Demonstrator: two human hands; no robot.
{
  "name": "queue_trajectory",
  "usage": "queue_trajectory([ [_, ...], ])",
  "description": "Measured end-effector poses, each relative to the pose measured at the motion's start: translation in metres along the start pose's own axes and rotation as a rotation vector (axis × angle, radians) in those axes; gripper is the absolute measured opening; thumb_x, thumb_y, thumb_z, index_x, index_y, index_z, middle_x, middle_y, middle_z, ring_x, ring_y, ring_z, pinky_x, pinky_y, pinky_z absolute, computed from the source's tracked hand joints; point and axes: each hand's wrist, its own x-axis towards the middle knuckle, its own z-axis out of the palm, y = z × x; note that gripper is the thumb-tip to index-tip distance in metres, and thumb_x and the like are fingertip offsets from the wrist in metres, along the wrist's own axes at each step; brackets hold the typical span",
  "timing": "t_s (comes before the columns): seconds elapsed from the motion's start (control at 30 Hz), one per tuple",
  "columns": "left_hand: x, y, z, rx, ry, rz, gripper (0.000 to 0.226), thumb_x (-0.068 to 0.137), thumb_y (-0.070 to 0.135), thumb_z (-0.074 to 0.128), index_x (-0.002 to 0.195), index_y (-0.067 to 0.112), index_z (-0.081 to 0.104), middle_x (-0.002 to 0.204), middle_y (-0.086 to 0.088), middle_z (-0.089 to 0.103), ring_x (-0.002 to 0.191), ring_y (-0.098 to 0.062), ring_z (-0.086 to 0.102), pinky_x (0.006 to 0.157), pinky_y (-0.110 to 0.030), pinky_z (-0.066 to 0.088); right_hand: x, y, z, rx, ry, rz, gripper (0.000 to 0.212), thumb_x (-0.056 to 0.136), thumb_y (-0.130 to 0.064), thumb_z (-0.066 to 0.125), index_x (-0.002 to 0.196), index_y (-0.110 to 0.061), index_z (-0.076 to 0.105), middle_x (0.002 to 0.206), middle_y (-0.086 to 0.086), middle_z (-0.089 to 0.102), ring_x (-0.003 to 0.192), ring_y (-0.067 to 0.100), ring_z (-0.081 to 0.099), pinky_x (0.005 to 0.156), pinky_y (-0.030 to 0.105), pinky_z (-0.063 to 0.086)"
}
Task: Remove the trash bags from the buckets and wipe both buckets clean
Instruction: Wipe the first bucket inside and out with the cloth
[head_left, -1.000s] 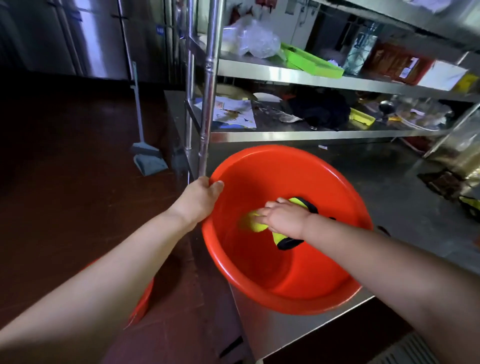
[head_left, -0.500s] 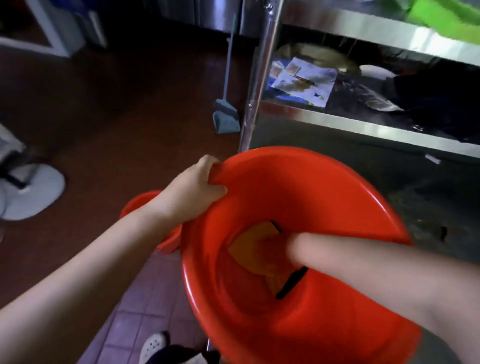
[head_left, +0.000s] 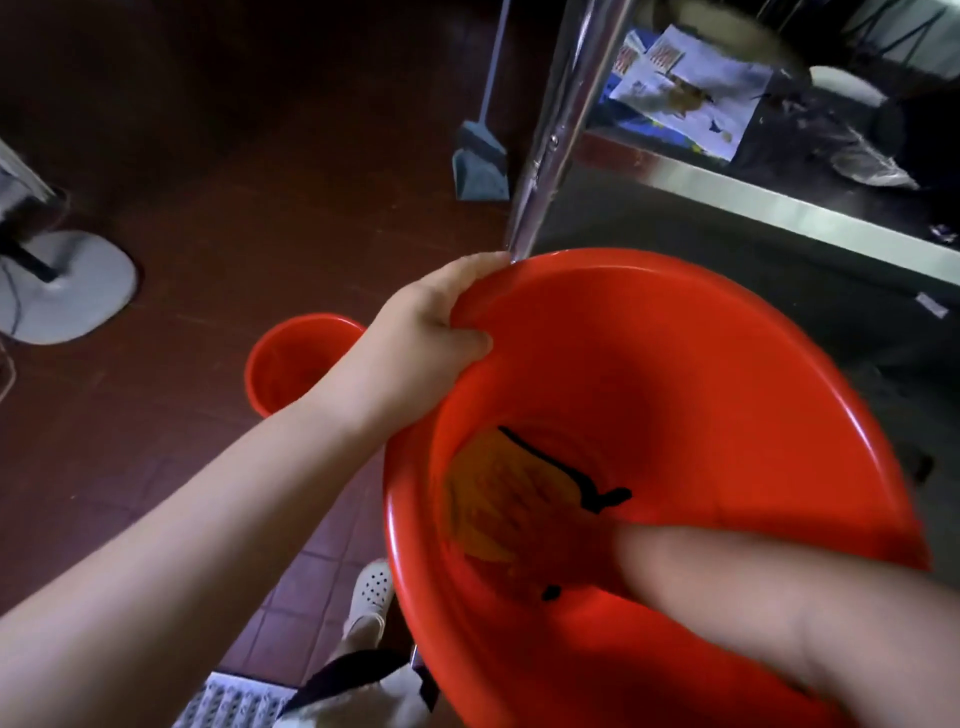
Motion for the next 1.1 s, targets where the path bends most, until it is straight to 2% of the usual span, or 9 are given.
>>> queue_trajectory([
  [0.1,0.001,-0.001,-0.002,-0.025,-0.01,0.005,0.067,0.082,-0.005,0.057,0.137,0.032,0.046,0.124,0.011,0.057,0.106,0.004,0.057,0.087,-0.011,0.047,-0.001,-0.018,-0.004,0.045,0.103,-0.104,0.046,0.1,-0.028,0.018,0.142,-0.013,0.029,0.147,0.012,0.035,0.14,0.046,0.006,0.108,0.056,0.01],
  [0.33,-0.006,-0.003,0.003,-0.14,-0.006,-0.013,0.068,0.082,-0.012,0.053,0.136,0.029,0.047,0.113,0.028,0.054,0.094,0.019,0.056,0.072,-0.002,0.043,0.007,-0.003,-0.013,0.115,-0.018,-0.12,0.052,0.089,-0.045,0.025,0.136,-0.034,0.046,0.143,0.002,0.046,0.137,0.036,0.033,0.107,0.051,0.009],
  [0.4,-0.011,-0.003,0.002,-0.148,0.023,-0.023,0.069,0.083,-0.011,0.052,0.137,0.031,0.046,0.117,0.028,0.052,0.1,0.02,0.053,0.076,-0.002,0.043,0.01,-0.002,-0.011,0.104,-0.074,-0.048,0.06,0.087,-0.048,0.026,0.143,-0.028,0.035,0.149,0.007,0.034,0.136,0.034,0.035,0.107,0.054,0.007],
  [0.5,-0.029,-0.005,0.007,-0.166,0.08,-0.07,0.069,0.085,-0.007,0.052,0.14,0.034,0.04,0.135,0.015,0.049,0.119,0.002,0.051,0.099,-0.024,0.046,0.022,0.009,-0.008,0.105,-0.069,0.248,0.079,0.082,-0.048,0.029,0.149,-0.014,0.007,0.155,0.02,-0.002,0.143,0.039,-0.012,0.108,0.052,0.003],
  [0.63,-0.059,-0.006,0.022,-0.252,0.158,-0.119,0.071,0.085,-0.005,0.051,0.138,0.04,0.037,0.135,0.015,0.047,0.12,0.001,0.049,0.102,-0.029,0.044,0.031,0.014,-0.018,0.211,-0.128,0.555,0.11,0.07,-0.066,0.046,0.148,-0.009,-0.008,0.147,0.028,-0.031,0.14,0.047,-0.011,0.091,0.052,0.047],
  [0.73,-0.045,-0.006,0.013,-0.175,0.114,-0.138,0.069,0.078,0.001,0.058,0.136,0.034,0.04,0.13,0.004,0.053,0.109,-0.013,0.059,0.091,-0.032,0.051,0.032,0.007,-0.019,0.156,-0.049,0.525,0.1,0.074,-0.052,0.03,0.145,-0.003,-0.019,0.148,0.028,0.026,0.138,0.043,-0.024,0.084,0.057,0.049],
  [0.83,0.006,0.0,-0.003,0.254,-0.031,-0.01,0.086,0.059,0.022,0.058,0.141,0.012,0.037,0.142,-0.009,0.043,0.133,-0.022,0.037,0.114,-0.03,0.024,0.027,0.005,-0.02,0.068,-0.051,0.447,0.086,0.076,-0.056,0.036,0.147,-0.01,0.025,0.137,0.008,0.05,0.139,0.042,-0.022,0.104,0.054,0.026],
  [1.0,0.063,0.011,0.002,0.438,-0.305,0.065,0.085,0.07,0.012,0.071,0.145,0.021,0.032,0.151,-0.004,0.032,0.144,-0.017,0.01,0.104,-0.014,0.01,0.021,-0.007,-0.015,-0.069,0.097,-0.014,0.05,0.091,-0.042,0.038,0.138,-0.028,0.045,0.139,0.003,0.051,0.133,0.035,0.039,0.106,0.056,0.016],
  [1.1,0.055,0.008,0.003,0.215,-0.315,0.046,0.079,0.072,-0.001,0.067,0.142,0.026,0.04,0.14,0.01,0.039,0.137,-0.001,0.019,0.094,-0.004,0.016,0.022,-0.001,-0.015,-0.025,0.09,-0.056,0.052,0.089,-0.047,0.037,0.138,-0.034,0.044,0.144,0.0,0.045,0.131,0.028,0.043,0.101,0.051,0.026],
])
